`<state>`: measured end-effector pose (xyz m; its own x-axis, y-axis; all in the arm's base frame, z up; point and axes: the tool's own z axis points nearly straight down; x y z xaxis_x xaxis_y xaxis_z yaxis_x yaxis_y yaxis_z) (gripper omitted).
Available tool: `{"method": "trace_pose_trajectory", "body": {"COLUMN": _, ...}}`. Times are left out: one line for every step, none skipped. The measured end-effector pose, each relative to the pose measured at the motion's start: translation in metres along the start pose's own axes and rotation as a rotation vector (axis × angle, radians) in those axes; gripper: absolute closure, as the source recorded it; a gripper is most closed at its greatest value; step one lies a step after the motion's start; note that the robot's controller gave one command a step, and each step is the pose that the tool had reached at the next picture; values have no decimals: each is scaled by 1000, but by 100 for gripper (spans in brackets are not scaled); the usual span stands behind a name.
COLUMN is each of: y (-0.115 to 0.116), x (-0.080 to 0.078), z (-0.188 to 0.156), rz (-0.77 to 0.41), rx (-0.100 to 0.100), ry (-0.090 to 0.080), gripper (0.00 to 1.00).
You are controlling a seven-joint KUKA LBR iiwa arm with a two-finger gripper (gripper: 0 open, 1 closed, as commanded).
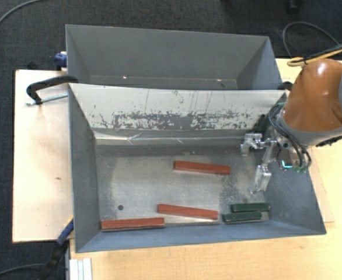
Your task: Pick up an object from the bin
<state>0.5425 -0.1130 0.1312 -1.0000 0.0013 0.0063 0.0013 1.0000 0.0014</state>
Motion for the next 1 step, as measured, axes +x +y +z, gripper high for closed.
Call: {"method": "trace_pose_trajectory", "body": {"y": 59, "x": -31, "z": 64, "rz": 50, "rx": -3, "ry": -4, "gripper": 0}}
